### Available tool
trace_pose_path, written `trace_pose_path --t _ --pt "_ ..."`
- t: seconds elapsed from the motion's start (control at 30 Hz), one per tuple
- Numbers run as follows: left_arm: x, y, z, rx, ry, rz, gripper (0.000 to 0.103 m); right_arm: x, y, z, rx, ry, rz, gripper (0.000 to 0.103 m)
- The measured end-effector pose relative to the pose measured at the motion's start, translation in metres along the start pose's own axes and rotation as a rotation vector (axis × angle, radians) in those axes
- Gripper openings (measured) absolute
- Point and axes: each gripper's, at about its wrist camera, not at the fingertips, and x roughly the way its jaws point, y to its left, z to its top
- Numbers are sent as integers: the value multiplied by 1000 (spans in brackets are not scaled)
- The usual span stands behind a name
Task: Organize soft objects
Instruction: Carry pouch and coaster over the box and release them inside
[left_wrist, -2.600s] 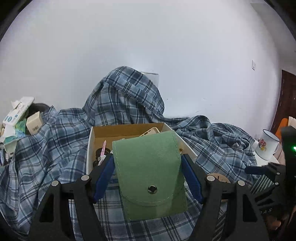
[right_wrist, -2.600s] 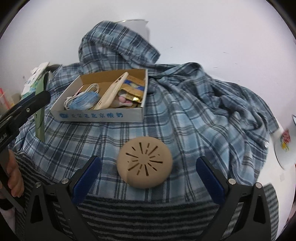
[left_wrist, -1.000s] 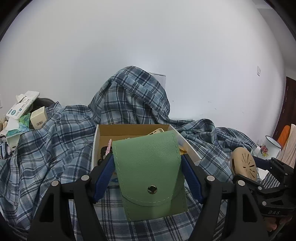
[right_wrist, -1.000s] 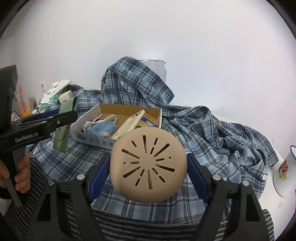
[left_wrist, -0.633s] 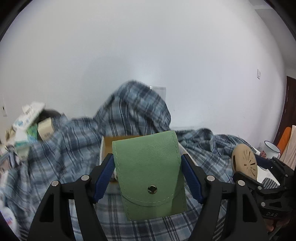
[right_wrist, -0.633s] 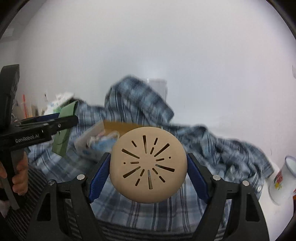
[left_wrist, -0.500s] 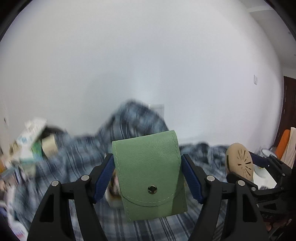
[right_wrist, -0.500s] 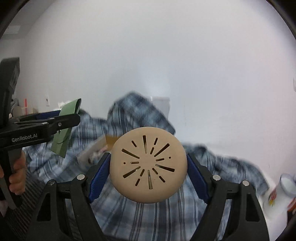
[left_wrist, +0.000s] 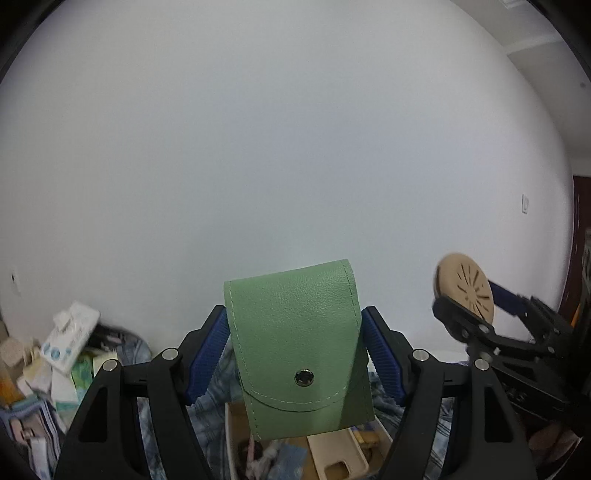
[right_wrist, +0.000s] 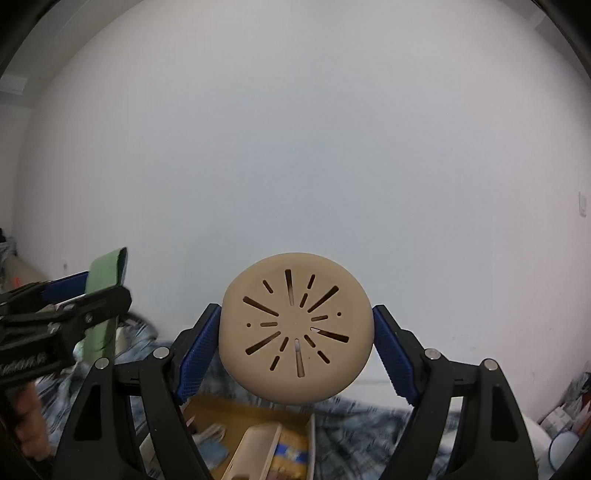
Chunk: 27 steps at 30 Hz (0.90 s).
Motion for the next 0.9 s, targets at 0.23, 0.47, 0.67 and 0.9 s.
trace_pose_path --t 0.23,0.47,0.67,0.9 --pt "17 5 -1 23 -2 30 74 23 1 -4 17 21 -2 79" --pt "41 22 -20 -27 86 19 74 49 -8 -27 39 107 7 79" --pt "60 27 -34 -26 172 37 74 66 4 -42 5 163 2 79" --pt "103 30 -68 -9 329 18 74 101 11 -76 -12 296 14 79"
